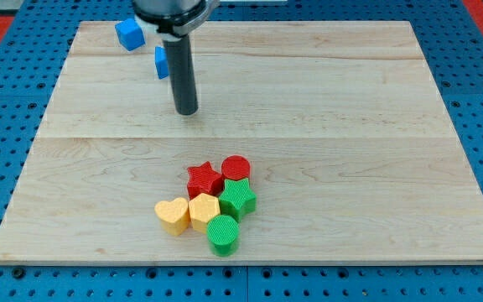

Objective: Push the red circle diagonal top left to the yellow hexagon

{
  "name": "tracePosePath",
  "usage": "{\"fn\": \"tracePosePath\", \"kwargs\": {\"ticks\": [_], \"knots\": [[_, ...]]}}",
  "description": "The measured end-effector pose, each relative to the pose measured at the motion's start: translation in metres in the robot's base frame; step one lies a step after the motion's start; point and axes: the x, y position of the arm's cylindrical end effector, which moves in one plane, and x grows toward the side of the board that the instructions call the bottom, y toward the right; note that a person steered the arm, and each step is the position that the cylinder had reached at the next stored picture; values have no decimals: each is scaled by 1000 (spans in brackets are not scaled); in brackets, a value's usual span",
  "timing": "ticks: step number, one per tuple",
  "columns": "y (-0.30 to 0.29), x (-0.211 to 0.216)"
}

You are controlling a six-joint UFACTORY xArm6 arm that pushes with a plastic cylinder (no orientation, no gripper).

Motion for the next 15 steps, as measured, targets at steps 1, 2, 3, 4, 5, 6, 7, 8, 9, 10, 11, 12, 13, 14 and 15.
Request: {"fn": "tracePosePath", "kwargs": {"ticks": [1, 2, 3, 4, 5, 6, 7, 8, 9, 10, 11, 12, 13, 14, 15], "knots": [[-37, 79], [-63, 152], [-124, 211], [-59, 207], [37, 178], [64, 138], [84, 117], [104, 100], [123, 86], [93, 50], [68, 21], [45, -13], [41, -18], [54, 37], [101, 53]]}}
